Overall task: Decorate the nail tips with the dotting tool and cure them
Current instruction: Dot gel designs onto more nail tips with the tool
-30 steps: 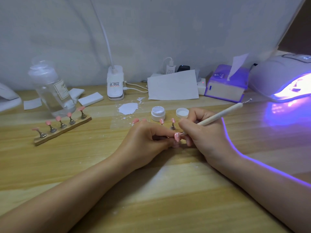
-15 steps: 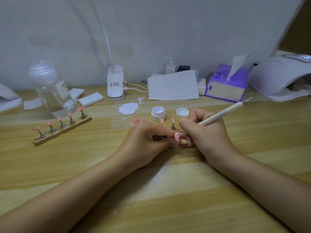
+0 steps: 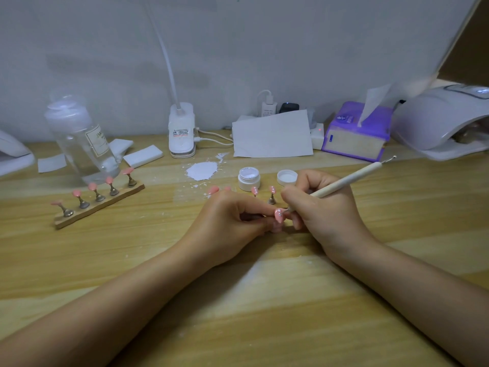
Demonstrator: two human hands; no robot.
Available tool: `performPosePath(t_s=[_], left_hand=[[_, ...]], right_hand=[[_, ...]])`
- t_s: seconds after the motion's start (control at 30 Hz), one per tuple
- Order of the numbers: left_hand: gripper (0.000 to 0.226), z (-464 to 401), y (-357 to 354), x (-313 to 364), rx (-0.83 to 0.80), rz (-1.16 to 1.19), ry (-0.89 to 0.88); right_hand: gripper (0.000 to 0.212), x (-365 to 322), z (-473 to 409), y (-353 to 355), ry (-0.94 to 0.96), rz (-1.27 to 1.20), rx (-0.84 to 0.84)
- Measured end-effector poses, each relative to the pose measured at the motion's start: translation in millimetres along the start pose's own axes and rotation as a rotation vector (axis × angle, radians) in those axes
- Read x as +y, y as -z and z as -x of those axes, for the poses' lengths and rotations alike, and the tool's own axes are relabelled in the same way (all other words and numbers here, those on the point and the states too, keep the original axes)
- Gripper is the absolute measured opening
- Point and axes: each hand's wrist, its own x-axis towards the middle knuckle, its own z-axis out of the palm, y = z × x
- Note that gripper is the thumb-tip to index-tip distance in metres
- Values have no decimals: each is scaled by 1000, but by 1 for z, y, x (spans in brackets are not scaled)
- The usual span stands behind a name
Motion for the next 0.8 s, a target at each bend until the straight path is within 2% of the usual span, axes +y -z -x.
performPosePath(t_s=[0.3,0.63,0.8], left_hand=[[21,0,0,-1,0,-11,6],[32,0,0,0,-2,-12,3],[30,0,0,0,4,-10,-6]], right_hand=[[36,-1,1,0,-3,-7,0],[38,0,0,1,10,19,32],[37,-2,1,0,20,2,18]])
